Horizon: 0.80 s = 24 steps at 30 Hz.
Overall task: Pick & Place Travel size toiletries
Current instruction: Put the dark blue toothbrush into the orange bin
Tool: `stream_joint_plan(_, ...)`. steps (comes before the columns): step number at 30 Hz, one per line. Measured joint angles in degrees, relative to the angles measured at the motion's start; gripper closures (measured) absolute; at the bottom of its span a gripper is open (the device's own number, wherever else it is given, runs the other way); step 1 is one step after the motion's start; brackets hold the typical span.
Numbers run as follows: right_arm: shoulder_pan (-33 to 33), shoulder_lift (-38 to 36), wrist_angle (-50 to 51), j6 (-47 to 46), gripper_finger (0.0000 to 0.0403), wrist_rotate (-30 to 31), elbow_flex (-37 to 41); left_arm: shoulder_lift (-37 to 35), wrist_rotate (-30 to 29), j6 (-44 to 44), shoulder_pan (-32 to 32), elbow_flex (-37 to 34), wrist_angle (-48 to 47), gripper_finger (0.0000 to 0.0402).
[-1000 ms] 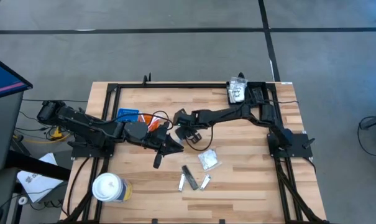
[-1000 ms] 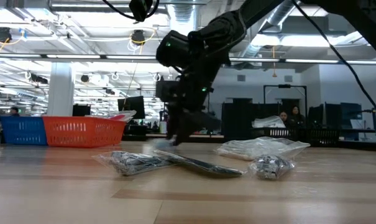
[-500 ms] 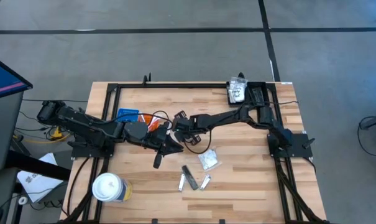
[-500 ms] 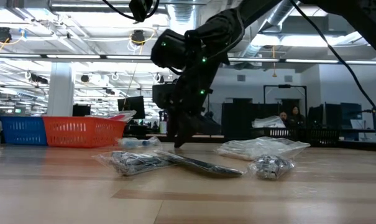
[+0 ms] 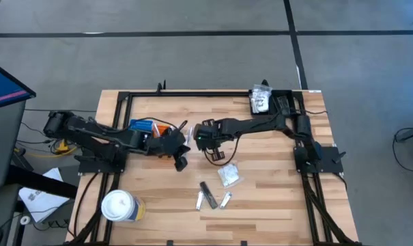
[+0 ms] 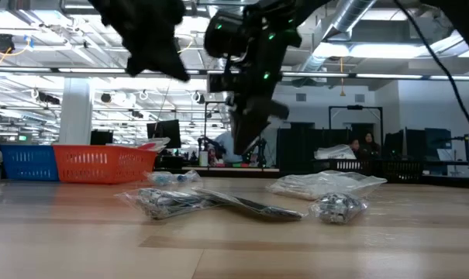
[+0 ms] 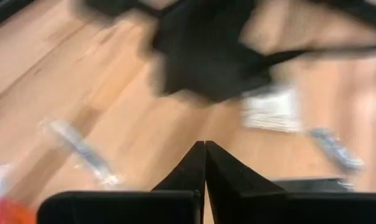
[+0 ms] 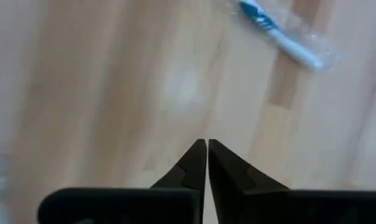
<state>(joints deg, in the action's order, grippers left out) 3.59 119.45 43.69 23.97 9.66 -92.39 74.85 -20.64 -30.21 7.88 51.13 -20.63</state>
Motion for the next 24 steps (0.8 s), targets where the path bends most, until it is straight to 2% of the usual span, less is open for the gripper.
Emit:
stream_joint_plan(4, 0.7, -7.2, -5.7, -5.5, 0.0399, -6.5, 7.6, 4.2, 0.8, -0.7, -3.6, 0.6, -2.6, 0.0401)
stream_joint_plan(10, 1.1, -25.0, -23.3, -12.5, 0.0401, -8.0, 27.5, 14.2, 0.8, 1.3, -5.4, 7.9, -12.8, 0.0401)
stream_joint_plan(15, 0.9, -40.1, -33.9, -16.0, 0.0402, -8.2, 40.8, 24.0, -3.0, 4.7, -5.4, 16.6, -23.9, 0.0401)
stream_joint_plan(20, -0.4, -50.0, -41.7, -16.5, 0.0402, -8.2, 48.3, 32.8, -5.2, 12.1, -6.4, 21.6, -26.5, 0.0401)
stream_joint_plan(24, -1.4, -53.0, -43.5, -16.5, 0.0402, -8.2, 49.9, 37.3, -9.2, 13.7, -7.7, 23.5, -30.3, 0.0401)
